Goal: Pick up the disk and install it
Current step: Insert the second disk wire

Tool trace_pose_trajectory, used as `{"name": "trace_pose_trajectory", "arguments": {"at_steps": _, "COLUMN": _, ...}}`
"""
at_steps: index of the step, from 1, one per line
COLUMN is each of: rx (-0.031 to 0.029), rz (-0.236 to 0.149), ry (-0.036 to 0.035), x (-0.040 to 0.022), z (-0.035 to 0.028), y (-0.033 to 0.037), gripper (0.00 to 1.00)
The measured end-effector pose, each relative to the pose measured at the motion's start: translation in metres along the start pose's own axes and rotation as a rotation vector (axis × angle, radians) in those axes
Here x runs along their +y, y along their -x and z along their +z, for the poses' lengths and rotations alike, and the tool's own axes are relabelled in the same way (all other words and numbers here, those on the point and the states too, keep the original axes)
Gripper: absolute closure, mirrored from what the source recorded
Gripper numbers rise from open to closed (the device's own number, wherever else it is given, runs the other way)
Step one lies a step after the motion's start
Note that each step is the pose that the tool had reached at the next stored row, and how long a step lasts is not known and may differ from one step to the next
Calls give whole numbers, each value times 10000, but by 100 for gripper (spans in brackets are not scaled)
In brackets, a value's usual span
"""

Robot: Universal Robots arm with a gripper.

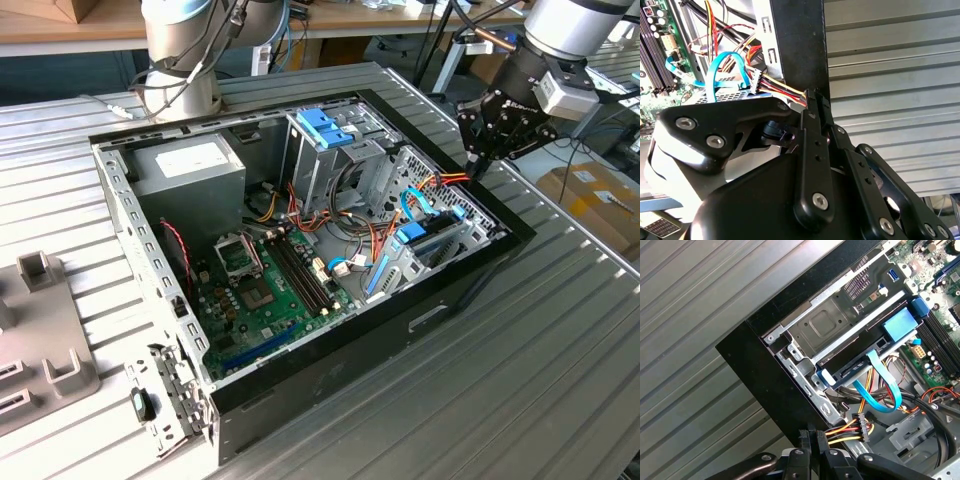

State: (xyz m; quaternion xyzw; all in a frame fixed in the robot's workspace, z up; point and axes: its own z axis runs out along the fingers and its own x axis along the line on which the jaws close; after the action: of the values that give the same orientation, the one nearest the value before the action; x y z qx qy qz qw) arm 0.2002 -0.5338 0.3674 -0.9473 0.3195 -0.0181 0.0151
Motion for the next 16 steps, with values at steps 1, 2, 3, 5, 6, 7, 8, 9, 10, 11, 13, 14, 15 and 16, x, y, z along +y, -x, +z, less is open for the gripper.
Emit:
{"name": "trace_pose_trajectory", "arguments": {"at_steps": 1, "rx": 0, "rz": -1, "ry": 0, "x": 0, "z": 0, "y": 0, "gripper": 84}}
{"name": "trace_pose_trajectory", "arguments": {"at_steps": 2, "rx": 0, "rz": -2, "ry": 0, "x": 0, "z": 0, "y": 0, "gripper": 84}}
{"name": "trace_pose_trajectory", "arguments": {"at_steps": 3, "rx": 0, "rz": -2, "ry": 0, "x": 0, "z": 0, "y": 0, "gripper": 84}}
{"name": "trace_pose_trajectory", "arguments": {"at_steps": 5, "rx": -2, "rz": -2, "ry": -1, "x": 0, "z": -4, "y": 0, "gripper": 84}}
{"name": "trace_pose_trajectory", "arguments": {"at_steps": 6, "rx": -1, "rz": -2, "ry": 0, "x": 0, "z": -10, "y": -1, "gripper": 84}}
{"name": "trace_pose_trajectory", "arguments": {"at_steps": 7, "rx": -1, "rz": -2, "ry": 0, "x": 0, "z": -16, "y": -1, "gripper": 84}}
{"name": "trace_pose_trajectory", "arguments": {"at_steps": 8, "rx": 0, "rz": -2, "ry": 0, "x": -1, "z": -33, "y": -1, "gripper": 84}}
{"name": "trace_pose_trajectory", "arguments": {"at_steps": 9, "rx": 1, "rz": -2, "ry": -2, "x": -2, "z": -47, "y": -1, "gripper": 84}}
{"name": "trace_pose_trajectory", "arguments": {"at_steps": 10, "rx": -1, "rz": -3, "ry": -3, "x": -2, "z": -47, "y": -1, "gripper": 84}}
{"name": "trace_pose_trajectory", "arguments": {"at_steps": 11, "rx": 0, "rz": -3, "ry": -3, "x": -2, "z": -48, "y": -1, "gripper": 84}}
{"name": "trace_pose_trajectory", "arguments": {"at_steps": 13, "rx": 4, "rz": -2, "ry": 0, "x": 11, "z": -51, "y": 16, "gripper": 84}}
{"name": "trace_pose_trajectory", "arguments": {"at_steps": 14, "rx": 2, "rz": -2, "ry": -1, "x": 23, "z": -51, "y": 31, "gripper": 84}}
{"name": "trace_pose_trajectory", "arguments": {"at_steps": 15, "rx": 3, "rz": -2, "ry": -1, "x": 35, "z": -52, "y": 47, "gripper": 84}}
{"name": "trace_pose_trajectory", "arguments": {"at_steps": 16, "rx": 5, "rz": -2, "ry": -3, "x": 50, "z": -53, "y": 68, "gripper": 84}}
